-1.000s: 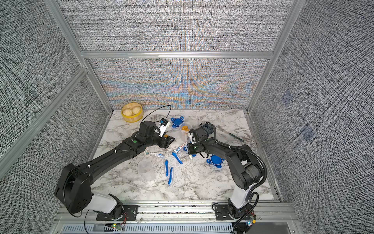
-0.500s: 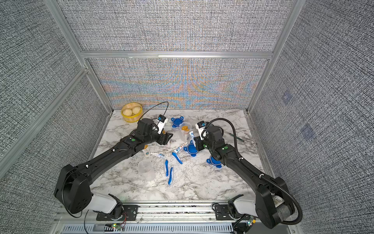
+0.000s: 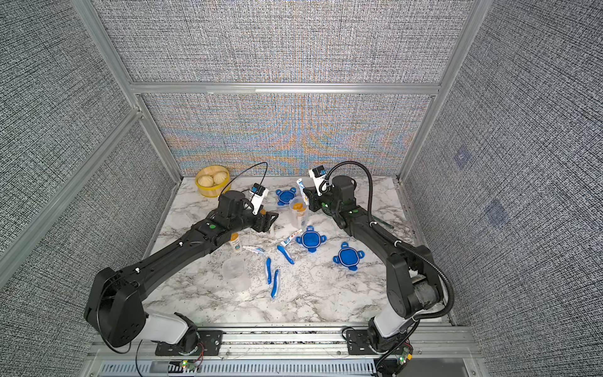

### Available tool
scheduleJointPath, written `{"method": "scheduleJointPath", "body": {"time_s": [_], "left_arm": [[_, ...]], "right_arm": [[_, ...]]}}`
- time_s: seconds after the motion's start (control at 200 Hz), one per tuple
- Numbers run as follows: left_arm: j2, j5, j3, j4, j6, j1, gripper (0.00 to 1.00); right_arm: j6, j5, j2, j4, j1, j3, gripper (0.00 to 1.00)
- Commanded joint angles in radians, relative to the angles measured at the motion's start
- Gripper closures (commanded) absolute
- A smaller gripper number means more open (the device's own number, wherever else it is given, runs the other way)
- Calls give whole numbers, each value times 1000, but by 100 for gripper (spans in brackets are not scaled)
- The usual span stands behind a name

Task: Pack away toiletry kits
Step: Pick up the toiletry item from the center of the board, then place the toiletry item into the container.

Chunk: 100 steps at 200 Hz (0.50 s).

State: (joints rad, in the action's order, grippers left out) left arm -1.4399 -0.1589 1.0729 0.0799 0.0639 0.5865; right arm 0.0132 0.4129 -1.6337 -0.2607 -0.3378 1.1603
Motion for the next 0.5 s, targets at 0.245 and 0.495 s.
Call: {"method": "scheduleJointPath", "body": {"time_s": [0.245, 0.495], "left_arm": [[-12, -21, -1, -35, 14, -4, 27], [-15, -20, -3, -39, 20, -5, 27]], "right_arm": [[-50, 177, -110, -158, 38, 12, 100], [-70, 200, -172, -165, 49, 44, 100]]}}
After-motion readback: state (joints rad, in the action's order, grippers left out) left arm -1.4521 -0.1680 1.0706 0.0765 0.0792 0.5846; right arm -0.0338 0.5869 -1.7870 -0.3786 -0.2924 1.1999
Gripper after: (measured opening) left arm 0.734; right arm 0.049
